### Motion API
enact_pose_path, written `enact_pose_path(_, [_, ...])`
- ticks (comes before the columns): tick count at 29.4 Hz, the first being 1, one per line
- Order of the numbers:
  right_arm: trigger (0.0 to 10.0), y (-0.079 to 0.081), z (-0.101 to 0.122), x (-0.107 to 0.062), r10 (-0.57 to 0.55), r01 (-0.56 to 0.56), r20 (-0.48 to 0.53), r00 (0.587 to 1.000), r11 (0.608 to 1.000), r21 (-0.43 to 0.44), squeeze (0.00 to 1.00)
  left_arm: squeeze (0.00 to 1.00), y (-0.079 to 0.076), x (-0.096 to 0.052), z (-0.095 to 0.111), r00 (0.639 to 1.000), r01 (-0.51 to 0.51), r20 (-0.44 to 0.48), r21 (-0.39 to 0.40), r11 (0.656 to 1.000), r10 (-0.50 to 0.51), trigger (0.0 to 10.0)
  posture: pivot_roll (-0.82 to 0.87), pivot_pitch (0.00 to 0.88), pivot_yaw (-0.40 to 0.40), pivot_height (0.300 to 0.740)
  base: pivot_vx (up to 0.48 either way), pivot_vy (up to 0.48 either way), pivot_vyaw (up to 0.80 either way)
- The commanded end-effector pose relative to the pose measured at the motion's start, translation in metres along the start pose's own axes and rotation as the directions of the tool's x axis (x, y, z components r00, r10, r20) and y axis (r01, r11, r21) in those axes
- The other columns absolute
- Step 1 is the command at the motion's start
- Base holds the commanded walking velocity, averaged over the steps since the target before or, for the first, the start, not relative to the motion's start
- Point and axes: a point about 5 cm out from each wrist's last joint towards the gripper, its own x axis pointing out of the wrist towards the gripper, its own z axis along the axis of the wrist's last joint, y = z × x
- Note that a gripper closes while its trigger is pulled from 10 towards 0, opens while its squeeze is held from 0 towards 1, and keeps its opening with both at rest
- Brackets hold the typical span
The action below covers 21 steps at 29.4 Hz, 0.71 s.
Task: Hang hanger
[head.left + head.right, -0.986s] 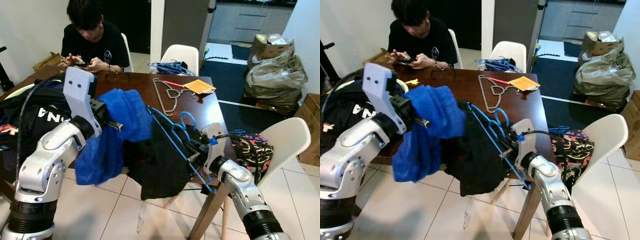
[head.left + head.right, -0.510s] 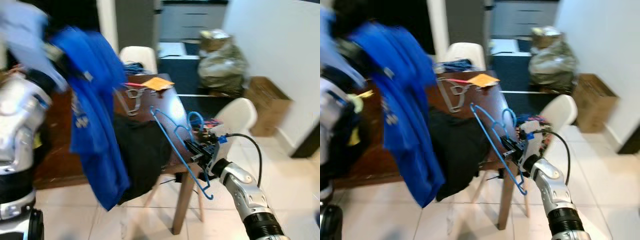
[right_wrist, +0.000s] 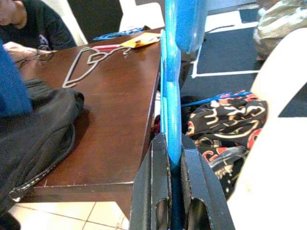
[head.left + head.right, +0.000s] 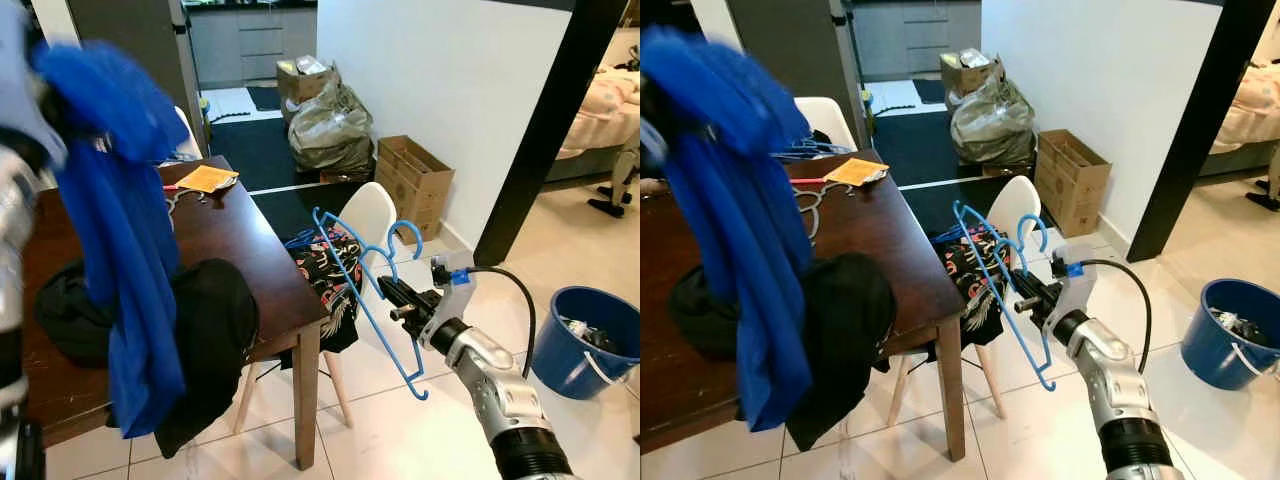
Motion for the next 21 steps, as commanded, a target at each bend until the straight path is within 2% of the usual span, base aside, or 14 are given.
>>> enact_pose_path(1, [10.0, 0.003, 0.002, 0.002, 0.01, -0.01, 0.007, 1.0, 1.0, 0.005, 0.0, 0.0, -0.006, -0.001, -0.025, 0.996, -0.017, -0.086, 0.021, 1.0, 0.018, 10.0, 0.0, 0.0, -0.005, 0.731, 0.0, 0.0, 0.0])
enact_pose_path(2, [10.0, 0.003, 0.002, 0.002, 0.01, -0.01, 0.006, 1.0, 1.0, 0.003, 0.0, 0.0, -0.011, -0.007, -0.053, 0.982, -0.024, -0.185, 0.047, 0.999, 0.032, 10.0, 0.0, 0.0, -0.004, 0.731, 0.0, 0.0, 0.0])
enact_pose_path(3, [10.0, 0.003, 0.002, 0.002, 0.01, -0.01, 0.006, 1.0, 1.0, 0.003, 0.0, 0.0, -0.011, -0.007, -0.053, 0.982, -0.024, -0.185, 0.047, 0.999, 0.032, 10.0, 0.0, 0.0, -0.004, 0.731, 0.0, 0.0, 0.0])
enact_pose_path(4, [10.0, 0.003, 0.002, 0.002, 0.01, -0.011, 0.005, 1.0, 1.0, 0.002, 0.0, 0.0, -0.013, -0.012, -0.071, 0.968, -0.027, -0.248, 0.068, 0.997, 0.043, 10.0, 0.0, 0.0, -0.004, 0.731, 0.0, 0.0, 0.0])
enact_pose_path(5, [10.0, 0.003, 0.002, 0.001, 0.01, -0.01, 0.004, 1.0, 1.0, 0.002, 0.0, 0.0, -0.016, -0.017, -0.088, 0.95, -0.039, -0.308, 0.05, 0.998, 0.053, 10.0, 0.0, 0.0, -0.005, 0.731, 0.0, 0.0, 0.0])
enact_pose_path(7, [10.0, 0.003, 0.002, 0.001, 0.01, -0.01, 0.004, 1.0, 1.0, 0.002, 0.0, 0.0, -0.016, -0.017, -0.088, 0.95, -0.039, -0.308, 0.05, 0.998, 0.053, 10.0, 0.0, 0.0, -0.005, 0.731, 0.0, 0.0, 0.0])
enact_pose_path(8, [10.0, 0.003, 0.003, 0.001, 0.011, -0.011, 0.003, 1.0, 1.0, 0.0, 0.0, 0.47, -0.02, -0.021, -0.098, 0.939, -0.038, -0.342, 0.024, 0.999, 0.044, 10.0, 0.0, 0.0, -0.006, 0.731, 0.0, 0.0, 0.0])
enact_pose_path(9, [10.0, 0.003, 0.003, 0.001, 0.01, -0.01, 0.002, 1.0, 1.0, 0.0, 0.0, 1.0, -0.025, -0.024, -0.104, 0.933, -0.033, -0.36, -0.014, 0.999, 0.026, 10.0, -0.01, 0.0, -0.005, 0.731, 0.0, 0.0, 0.0])
enact_pose_path(13, [10.0, 0.002, 0.003, 0.0, 0.009, -0.009, 0.001, 1.0, 1.0, -0.001, 0.0, 1.0, -0.031, -0.023, -0.096, 0.945, -0.009, -0.326, -0.067, 0.998, -0.013, 10.0, -0.01, 0.0, -0.005, 0.731, 0.0, 0.0, 0.0])
enact_pose_path(14, [10.0, 0.002, 0.003, 0.0, 0.009, -0.009, 0.001, 1.0, 1.0, 0.0, 0.0, 1.0, -0.03, -0.021, -0.087, 0.956, 0.014, -0.292, -0.085, 0.996, -0.039, 10.0, -0.01, 0.0, -0.005, 0.731, 0.0, 0.0, 0.0])
enact_pose_path(16, [10.0, 0.002, 0.003, 0.0, 0.009, -0.009, 0.001, 1.0, 1.0, 0.0, 0.0, 1.0, -0.03, -0.021, -0.087, 0.956, 0.014, -0.292, -0.085, 0.996, -0.039, 10.0, -0.01, 0.0, -0.005, 0.731, 0.0, 0.0, 0.0])
enact_pose_path(17, [10.0, 0.002, 0.003, 0.0, 0.009, -0.009, 0.001, 1.0, 1.0, 0.002, 0.0, 1.0, -0.033, -0.019, -0.078, 0.958, 0.068, -0.271, -0.09, 0.994, -0.09, 10.0, -0.01, 0.0, -0.005, 0.731, 0.0, 0.0, 0.0])
enact_pose_path(18, [10.0, 0.002, 0.003, 0.0, 0.009, -0.009, 0.001, 1.0, 1.0, 0.002, 0.0, 1.0, -0.033, -0.019, -0.078, 0.958, 0.068, -0.271, -0.09, 0.994, -0.09, 10.0, -0.01, 0.0, -0.005, 0.731, 0.0, 0.0, 0.0])
enact_pose_path(21, [10.0, 0.003, 0.003, 0.001, 0.011, -0.011, 0.001, 1.0, 1.0, 0.006, 0.0, 1.0, -0.04, -0.019, -0.058, 0.952, 0.187, -0.252, 0.037, 0.982, -0.172, 10.0, 0.0, 0.0, -0.001, 0.731, 0.0, 0.0, 0.0])
